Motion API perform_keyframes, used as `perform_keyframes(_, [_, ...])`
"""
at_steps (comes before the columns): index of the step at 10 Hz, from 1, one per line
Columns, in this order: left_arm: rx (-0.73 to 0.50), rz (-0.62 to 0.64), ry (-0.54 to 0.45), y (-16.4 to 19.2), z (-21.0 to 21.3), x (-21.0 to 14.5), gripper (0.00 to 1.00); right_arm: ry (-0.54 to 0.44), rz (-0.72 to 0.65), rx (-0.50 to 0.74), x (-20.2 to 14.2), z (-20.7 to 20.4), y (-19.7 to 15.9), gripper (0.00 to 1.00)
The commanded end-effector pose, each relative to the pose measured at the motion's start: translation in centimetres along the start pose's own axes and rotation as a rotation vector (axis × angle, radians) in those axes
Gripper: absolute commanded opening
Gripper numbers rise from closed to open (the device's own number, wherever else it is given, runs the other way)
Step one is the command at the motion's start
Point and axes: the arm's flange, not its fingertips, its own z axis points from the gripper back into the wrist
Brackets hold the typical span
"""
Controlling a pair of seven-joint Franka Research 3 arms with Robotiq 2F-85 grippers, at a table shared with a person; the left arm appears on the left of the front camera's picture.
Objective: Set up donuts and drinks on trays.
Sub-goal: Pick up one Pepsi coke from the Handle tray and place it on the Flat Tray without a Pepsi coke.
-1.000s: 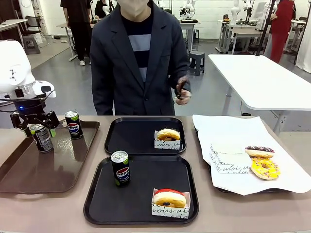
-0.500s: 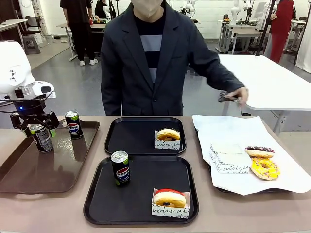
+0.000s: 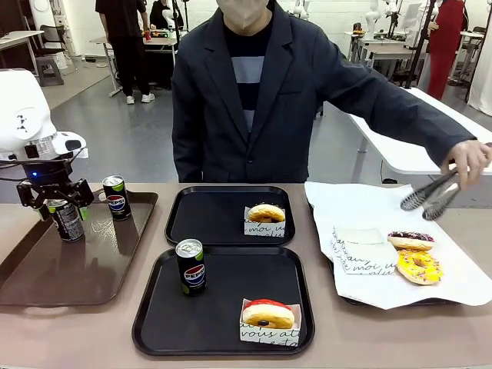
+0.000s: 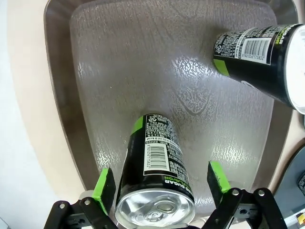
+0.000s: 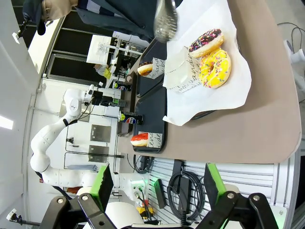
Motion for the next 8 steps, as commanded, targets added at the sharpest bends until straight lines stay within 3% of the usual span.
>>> perform_keyframes(1, [0.001,0.003,-0.021,0.3,0.0,0.2,0.46,-0.013,0.011,0.019,-0.7,0.6,-0.1,1.00])
perform_keyframes(2, [-0.002,-0.004,-0.024,0.3,0.1,0.3,0.46,-0.013,0.011,0.019,-0.7,0.6,-0.1,1.00])
perform_keyframes(3, [-0.004,0.000,-0.023,0.3,0.3,0.4,0.00,-0.013,0.011,0.019,-0.7,0.6,-0.1,1.00])
perform_keyframes(4, [-0.005,0.005,-0.025,0.3,0.4,0.3,0.41,-0.013,0.011,0.019,-0.7,0.6,-0.1,1.00])
perform_keyframes(5, [-0.008,0.008,-0.030,0.3,0.7,0.2,0.00,-0.013,0.011,0.019,-0.7,0.6,-0.1,1.00])
perform_keyframes(7, [-0.009,0.009,-0.040,0.4,1.1,0.2,0.00,-0.013,0.011,0.019,-0.7,0.6,-0.1,1.00])
perform_keyframes(8, [-0.005,0.006,-0.037,0.4,1.2,0.3,0.05,-0.013,0.011,0.019,-0.7,0.6,-0.1,1.00])
